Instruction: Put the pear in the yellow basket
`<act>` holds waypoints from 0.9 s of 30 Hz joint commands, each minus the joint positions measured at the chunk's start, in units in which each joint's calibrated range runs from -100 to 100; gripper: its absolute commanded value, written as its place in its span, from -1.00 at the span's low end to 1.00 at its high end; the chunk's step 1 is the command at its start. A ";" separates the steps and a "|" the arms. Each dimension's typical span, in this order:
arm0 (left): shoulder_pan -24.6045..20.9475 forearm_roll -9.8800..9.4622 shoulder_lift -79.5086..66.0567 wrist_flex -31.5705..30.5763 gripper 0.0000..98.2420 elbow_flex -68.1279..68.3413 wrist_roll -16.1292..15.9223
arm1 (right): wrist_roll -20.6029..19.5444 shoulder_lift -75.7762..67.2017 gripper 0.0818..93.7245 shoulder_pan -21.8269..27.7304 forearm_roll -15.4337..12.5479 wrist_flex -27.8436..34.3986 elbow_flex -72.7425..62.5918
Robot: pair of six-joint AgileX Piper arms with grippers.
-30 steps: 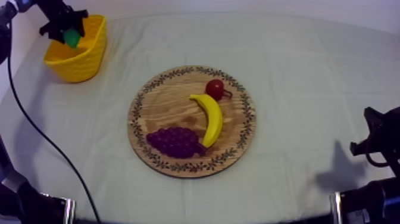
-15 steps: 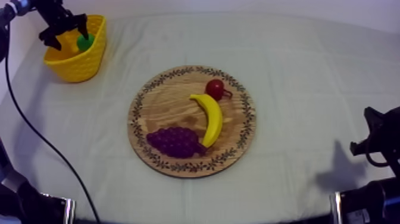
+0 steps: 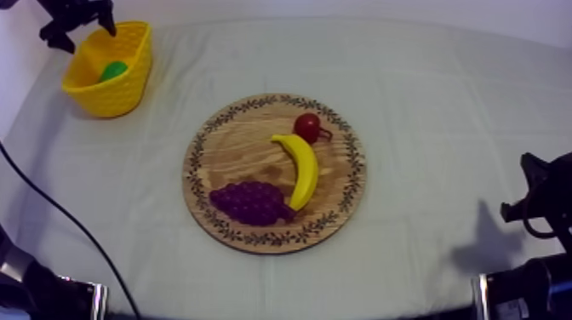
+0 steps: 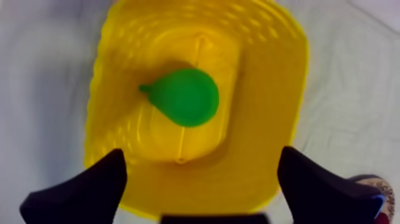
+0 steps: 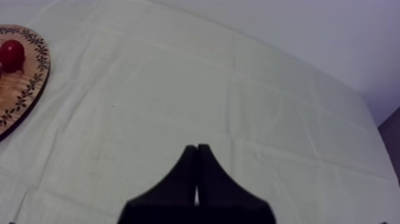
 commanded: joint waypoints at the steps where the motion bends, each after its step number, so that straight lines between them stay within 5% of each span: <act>1: 0.09 0.11 -2.61 0.19 0.88 0.69 -0.05 | 0.00 0.00 -0.99 0.00 0.02 0.08 -0.02; 15: 0.48 0.27 -17.26 1.20 0.50 8.63 -0.59 | 0.00 0.00 -0.99 0.00 0.02 0.08 -0.02; 27: 2.17 0.25 -34.80 -4.37 0.01 24.80 -1.99 | 0.01 0.00 -0.99 0.00 0.02 0.08 -0.02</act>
